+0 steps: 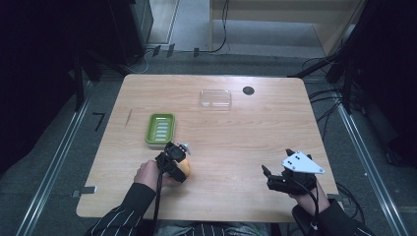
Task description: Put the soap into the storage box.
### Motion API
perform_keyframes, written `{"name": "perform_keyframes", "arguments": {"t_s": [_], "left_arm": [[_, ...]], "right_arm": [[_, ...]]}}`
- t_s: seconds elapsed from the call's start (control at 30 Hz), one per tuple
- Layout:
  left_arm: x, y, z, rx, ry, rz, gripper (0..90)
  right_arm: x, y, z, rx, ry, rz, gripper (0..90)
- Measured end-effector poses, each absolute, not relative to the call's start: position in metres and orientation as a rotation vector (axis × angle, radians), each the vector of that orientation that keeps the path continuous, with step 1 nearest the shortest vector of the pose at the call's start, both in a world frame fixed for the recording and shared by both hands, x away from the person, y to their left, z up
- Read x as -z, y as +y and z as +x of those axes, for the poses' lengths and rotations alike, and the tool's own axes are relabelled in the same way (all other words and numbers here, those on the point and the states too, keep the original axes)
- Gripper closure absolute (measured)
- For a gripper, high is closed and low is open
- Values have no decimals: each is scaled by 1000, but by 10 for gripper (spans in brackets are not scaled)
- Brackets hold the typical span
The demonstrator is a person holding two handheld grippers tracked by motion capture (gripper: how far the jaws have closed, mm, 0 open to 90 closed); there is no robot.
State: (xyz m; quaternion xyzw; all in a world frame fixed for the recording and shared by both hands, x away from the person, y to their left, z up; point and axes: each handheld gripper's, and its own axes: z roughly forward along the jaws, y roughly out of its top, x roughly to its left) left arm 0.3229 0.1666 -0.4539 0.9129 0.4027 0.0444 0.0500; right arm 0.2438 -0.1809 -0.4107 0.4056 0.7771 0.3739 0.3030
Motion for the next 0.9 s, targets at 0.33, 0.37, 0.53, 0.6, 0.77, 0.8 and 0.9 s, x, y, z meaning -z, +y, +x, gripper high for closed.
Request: {"name": "perform_keyframes", "arguments": {"t_s": [0.33, 0.37, 0.53, 0.6, 0.77, 0.8, 0.9], "left_arm": [[453, 169, 321, -137, 1170, 2793, 394], [453, 169, 321, -137, 1170, 2793, 394], [453, 172, 320, -144, 1161, 2774, 394], [452, 172, 319, -145, 1158, 2775, 394], [449, 174, 317, -145, 1156, 2772, 394], [449, 175, 317, -144, 1156, 2771, 394], [448, 177, 317, -145, 1157, 2770, 394]], "right_arm": [[411, -182, 244, -995, 2053, 1082, 137], [411, -182, 244, -995, 2053, 1082, 137], [410, -182, 243, -994, 2053, 1082, 137], [411, -181, 244, -993, 2054, 1080, 137], [411, -182, 244, -996, 2051, 1084, 137], [410, -182, 243, -994, 2051, 1082, 137], [410, -182, 243, -993, 2054, 1079, 137]]}}
